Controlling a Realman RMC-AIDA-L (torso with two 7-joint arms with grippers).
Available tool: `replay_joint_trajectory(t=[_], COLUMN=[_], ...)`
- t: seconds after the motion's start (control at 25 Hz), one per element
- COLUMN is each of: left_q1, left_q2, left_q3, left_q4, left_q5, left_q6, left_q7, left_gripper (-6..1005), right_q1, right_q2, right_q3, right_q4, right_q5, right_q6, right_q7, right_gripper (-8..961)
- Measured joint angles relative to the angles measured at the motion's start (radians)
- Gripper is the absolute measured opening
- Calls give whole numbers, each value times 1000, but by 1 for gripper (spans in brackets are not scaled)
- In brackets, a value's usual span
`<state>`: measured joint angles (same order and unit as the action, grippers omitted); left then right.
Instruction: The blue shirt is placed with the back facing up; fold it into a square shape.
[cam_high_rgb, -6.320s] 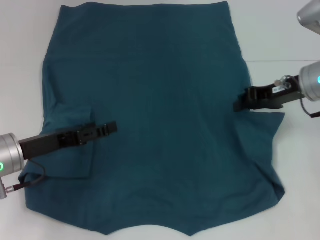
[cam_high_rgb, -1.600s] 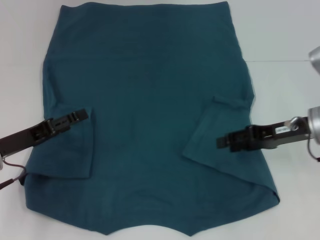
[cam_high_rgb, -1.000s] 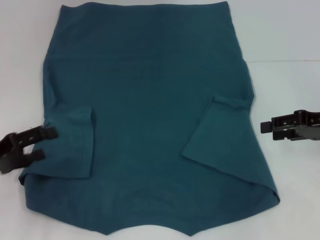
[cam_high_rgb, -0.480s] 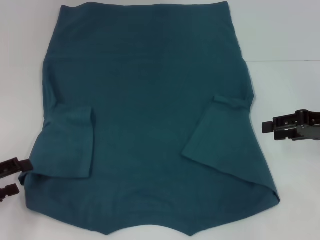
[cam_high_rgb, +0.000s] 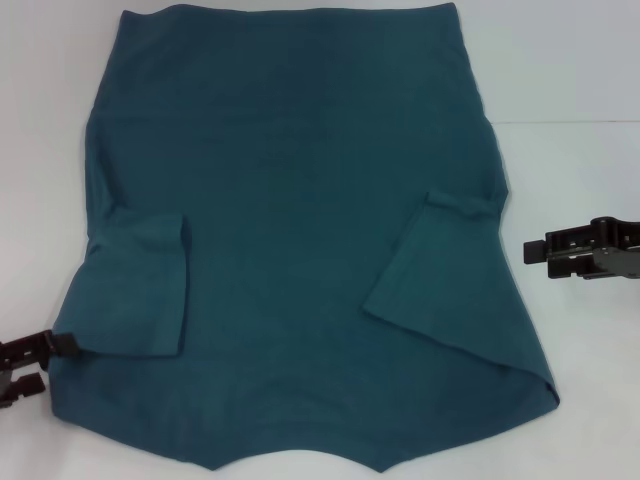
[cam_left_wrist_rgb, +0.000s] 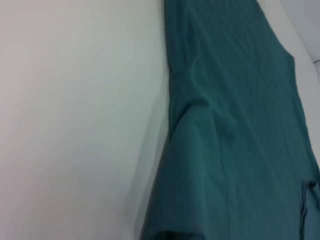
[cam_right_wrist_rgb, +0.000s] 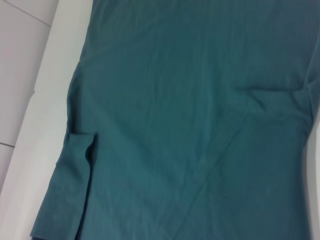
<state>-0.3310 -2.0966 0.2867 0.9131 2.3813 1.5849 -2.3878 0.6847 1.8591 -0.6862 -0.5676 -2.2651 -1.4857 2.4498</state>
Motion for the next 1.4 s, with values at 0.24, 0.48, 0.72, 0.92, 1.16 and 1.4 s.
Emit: replay_joint_trajectory(t=[0.24,0.48,0.72,0.92,1.16,1.4], left_q1=[0,-15,-33,-27,-26,-26], left_q2=[0,0,0,-1,-1,1], left_q3=[4,28,42,35,34,35], left_q4=[-34,-68,-90,-83,-82,-84], left_q5=[1,1,1,-16,-18,-18], left_q6=[-30,-56,-75,-68,-67,-62], left_q7=[6,9,-11,-15,-18,-14], left_gripper=[947,948,947,905,777,553], right_q1=[-2,-3,-4,-7,-11,-14], right_q2=[0,3,4,5,4,2], right_q3=[1,1,11,24,28,30], right_q4=[0,0,0,0,0,0], right_q5=[1,1,1,1,1,1], right_q6=[4,5,3,0,-1,-1], right_q7=[0,0,0,0,-1,-4], right_gripper=[614,614,614,613,613,613])
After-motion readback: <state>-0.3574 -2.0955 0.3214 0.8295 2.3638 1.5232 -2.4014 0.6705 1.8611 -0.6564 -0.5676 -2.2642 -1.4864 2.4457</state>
